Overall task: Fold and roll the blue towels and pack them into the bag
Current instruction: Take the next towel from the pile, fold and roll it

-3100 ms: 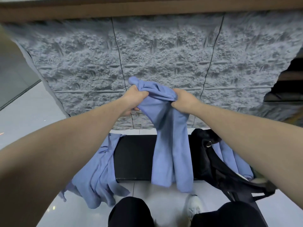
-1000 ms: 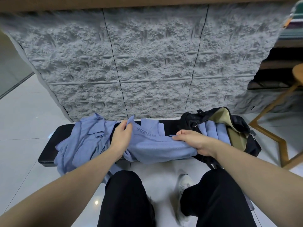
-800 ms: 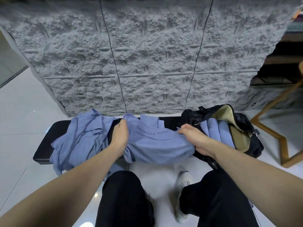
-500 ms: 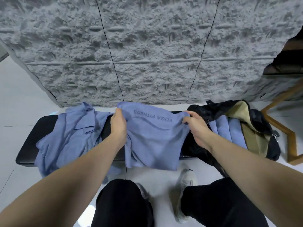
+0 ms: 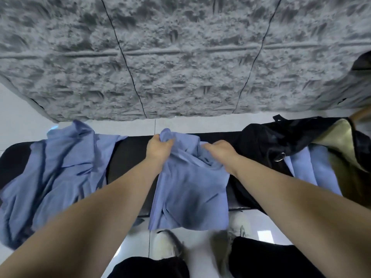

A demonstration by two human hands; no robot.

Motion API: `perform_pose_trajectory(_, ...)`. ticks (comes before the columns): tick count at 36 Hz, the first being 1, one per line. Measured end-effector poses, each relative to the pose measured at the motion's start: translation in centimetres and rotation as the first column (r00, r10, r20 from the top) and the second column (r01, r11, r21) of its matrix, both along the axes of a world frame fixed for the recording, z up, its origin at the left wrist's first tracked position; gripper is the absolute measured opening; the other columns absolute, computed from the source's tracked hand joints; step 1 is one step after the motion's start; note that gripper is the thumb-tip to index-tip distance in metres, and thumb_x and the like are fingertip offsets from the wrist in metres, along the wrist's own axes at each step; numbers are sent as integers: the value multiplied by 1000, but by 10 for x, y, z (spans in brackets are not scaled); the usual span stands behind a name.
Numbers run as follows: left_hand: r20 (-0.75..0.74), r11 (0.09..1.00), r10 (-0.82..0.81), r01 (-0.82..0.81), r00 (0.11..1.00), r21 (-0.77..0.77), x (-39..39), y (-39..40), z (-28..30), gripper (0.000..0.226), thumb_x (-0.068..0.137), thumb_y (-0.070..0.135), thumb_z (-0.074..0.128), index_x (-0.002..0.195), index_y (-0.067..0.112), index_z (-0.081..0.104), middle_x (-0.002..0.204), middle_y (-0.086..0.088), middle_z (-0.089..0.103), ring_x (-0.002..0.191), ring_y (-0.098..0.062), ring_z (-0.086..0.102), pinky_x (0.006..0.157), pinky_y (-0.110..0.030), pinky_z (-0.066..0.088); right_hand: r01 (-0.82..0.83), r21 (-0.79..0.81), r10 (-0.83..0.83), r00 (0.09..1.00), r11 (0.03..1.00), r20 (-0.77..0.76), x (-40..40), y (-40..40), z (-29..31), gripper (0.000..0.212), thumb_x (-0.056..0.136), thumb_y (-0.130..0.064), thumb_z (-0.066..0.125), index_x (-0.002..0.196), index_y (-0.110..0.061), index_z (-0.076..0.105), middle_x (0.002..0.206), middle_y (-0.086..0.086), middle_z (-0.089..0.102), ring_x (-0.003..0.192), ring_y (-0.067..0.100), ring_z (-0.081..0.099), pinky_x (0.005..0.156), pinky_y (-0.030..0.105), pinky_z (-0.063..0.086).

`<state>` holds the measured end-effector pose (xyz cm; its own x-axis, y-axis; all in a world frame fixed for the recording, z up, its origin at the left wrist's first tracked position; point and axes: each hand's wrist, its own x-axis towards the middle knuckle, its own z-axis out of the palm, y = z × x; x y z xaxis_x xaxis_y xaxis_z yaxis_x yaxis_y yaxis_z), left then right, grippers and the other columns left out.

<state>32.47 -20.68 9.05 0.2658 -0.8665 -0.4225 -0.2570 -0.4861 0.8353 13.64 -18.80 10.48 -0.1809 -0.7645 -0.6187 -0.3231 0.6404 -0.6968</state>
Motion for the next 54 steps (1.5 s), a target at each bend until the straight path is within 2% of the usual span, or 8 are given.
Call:
perform_pose_trajectory(11, -11, 921, 93, -90, 996, -378, 8, 31, 2, 38, 83, -12, 39, 67, 18, 24, 66, 5, 23, 58, -6, 16, 53, -21, 18, 118, -334, -106, 993, 935, 53, 7, 12, -15, 14, 94, -19, 59, 88, -8, 54, 75, 0, 47, 65, 13, 40, 61, 26, 36)
perform_pose_trajectory(14, -39, 898, 116, -122, 992, -424, 21, 48, -5, 34, 83, -14, 36, 69, 17, 30, 67, 5, 28, 55, -4, 21, 52, -17, 23, 255, -264, -235, 966, 930, 104, 2, 19, -16, 14, 95, -24, 54, 90, -11, 55, 80, 1, 52, 71, 15, 45, 67, 31, 39)
perform_pose_trajectory(19, 22, 956, 131, -121, 991, -266, 27, 60, -11, 26, 90, -5, 36, 99, 17, 47, 83, 8, 48, 69, -4, 43, 60, -19, 36, 196, 6, -196, 979, 981, 57, -4, 24, -15, 16, 92, -15, 45, 99, -12, 59, 91, 7, 58, 80, 22, 53, 70, 31, 43)
perform_pose_trajectory(30, -153, 835, 313, -349, 937, -426, 19, 75, 5, 42, 87, -10, 33, 103, 21, 56, 98, 15, 56, 80, 10, 54, 75, -6, 40, 442, -242, -418, 897, 864, 146, 1, 31, 0, 13, 94, -23, 45, 92, -14, 54, 79, -5, 52, 71, 13, 45, 63, 28, 38)
perform_pose_trajectory(36, -122, 916, 334, -352, 935, -192, 24, 72, -11, 38, 97, 3, 30, 98, 20, 63, 92, 3, 55, 60, -7, 40, 52, -16, 34, 377, 34, -378, 921, 926, 93, 1, 37, -9, 47, 88, -36, 53, 125, -8, 46, 106, 7, 59, 95, 27, 59, 83, 38, 50)
perform_pose_trajectory(44, -90, 928, 291, -304, 953, -216, 34, 66, -4, 26, 101, 20, 38, 83, 26, 55, 83, 11, 48, 72, -4, 47, 65, -19, 40, 309, -281, -313, 949, 909, 33, 5, 39, -2, 20, 87, -29, 60, 88, -16, 45, 75, -8, 44, 64, 12, 42, 55, 24, 33)
perform_pose_trajectory(47, -46, 913, 373, -376, 927, -161, 42, 60, -8, 31, 103, 40, 37, 109, 16, 56, 117, -1, 55, 103, -18, 55, 86, -31, 44, 193, -341, -203, 979, 920, 7, 6, 33, 2, 19, 88, -22, 56, 78, -18, 39, 72, -7, 43, 61, 10, 37, 55, 24, 34)
perform_pose_trajectory(54, 51, 921, 329, -308, 943, -238, 46, 41, -7, 46, 104, 29, 39, 61, 17, 29, 85, -5, 39, 63, -16, 37, 68, -32, 34, 140, -466, -159, 987, 873, -2, 7, -1, 5, 10, 97, -12, 48, 97, -16, 57, 83, -12, 56, 70, 3, 49, 52, 7, 38)
